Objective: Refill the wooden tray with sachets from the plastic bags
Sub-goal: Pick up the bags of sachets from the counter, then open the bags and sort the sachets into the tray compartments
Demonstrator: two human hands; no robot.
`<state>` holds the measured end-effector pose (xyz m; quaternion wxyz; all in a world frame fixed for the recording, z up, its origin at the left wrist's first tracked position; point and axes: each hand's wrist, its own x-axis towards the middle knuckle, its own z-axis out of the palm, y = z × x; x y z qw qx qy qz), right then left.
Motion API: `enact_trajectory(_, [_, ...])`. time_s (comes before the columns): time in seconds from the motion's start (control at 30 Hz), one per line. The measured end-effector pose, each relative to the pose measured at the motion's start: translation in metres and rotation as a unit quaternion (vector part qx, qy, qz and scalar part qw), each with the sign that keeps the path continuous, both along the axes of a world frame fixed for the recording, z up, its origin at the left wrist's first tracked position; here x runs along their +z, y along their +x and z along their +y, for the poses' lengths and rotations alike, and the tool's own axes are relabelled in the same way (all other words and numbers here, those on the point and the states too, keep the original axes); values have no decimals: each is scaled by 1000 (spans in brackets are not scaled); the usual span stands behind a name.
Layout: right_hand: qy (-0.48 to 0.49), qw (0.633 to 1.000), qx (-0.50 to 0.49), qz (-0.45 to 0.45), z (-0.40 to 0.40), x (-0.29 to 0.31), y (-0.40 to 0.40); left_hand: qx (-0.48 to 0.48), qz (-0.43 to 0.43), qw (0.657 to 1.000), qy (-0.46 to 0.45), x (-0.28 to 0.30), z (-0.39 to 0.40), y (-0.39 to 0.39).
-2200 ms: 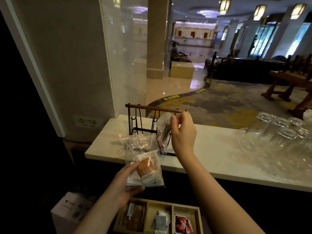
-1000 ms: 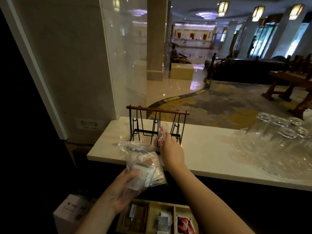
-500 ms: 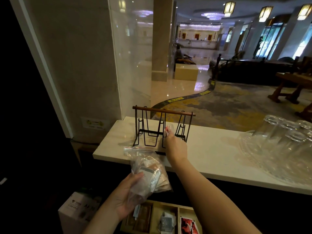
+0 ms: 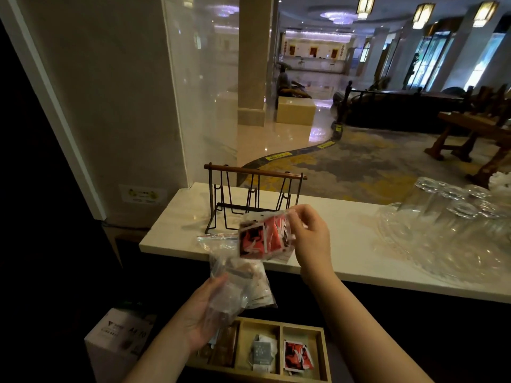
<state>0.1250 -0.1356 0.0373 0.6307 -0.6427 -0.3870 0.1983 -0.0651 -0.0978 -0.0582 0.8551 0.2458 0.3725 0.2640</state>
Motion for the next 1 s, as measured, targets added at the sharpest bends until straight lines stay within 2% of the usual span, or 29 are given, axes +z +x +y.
enact_trajectory(0.07, [-21,987,68,142,-12,-6,-6,-12,-25,1000,3,0,-2,0])
enact_trajectory(0.13, [-45,962,126,236,-20,-19,-14,-25,-56,998,-8,1,-8,0])
enact_trajectory(0.23, [-77,953,137,260,-30,-46,-27,-25,-45,998,21,-5,-16,-6])
enact_trajectory(0.37, [-95,971,109,188,-42,-73,-43,-41,-15,999,4,-20,-27,-21])
enact_trajectory(0.43, [-79,986,128,75,-49,-83,-48,-57,-12,998,9,-18,-39,-25])
enact_trajectory(0.5, [-82,984,158,-30,-55,-95,-53,-69,-24,997,10,-20,-49,-32])
enact_trajectory(0.53, [-88,979,173,-56,-58,-101,-55,-67,-34,997,7,-23,-52,-35])
enact_trajectory(0.6, [-106,971,208,-59,-65,-111,-61,-56,-40,998,-10,-31,-57,-46])
enact_trajectory(0.7, [-117,956,263,-59,-78,-130,-71,-31,5,999,-35,-46,-63,-60])
enact_trajectory(0.83, [-155,930,298,-150,-91,-159,-88,-52,51,996,-53,-74,-73,-79])
enact_trajectory(1.0, [-194,903,312,-223,-98,-192,-103,-5,123,989,-77,-111,-83,-92])
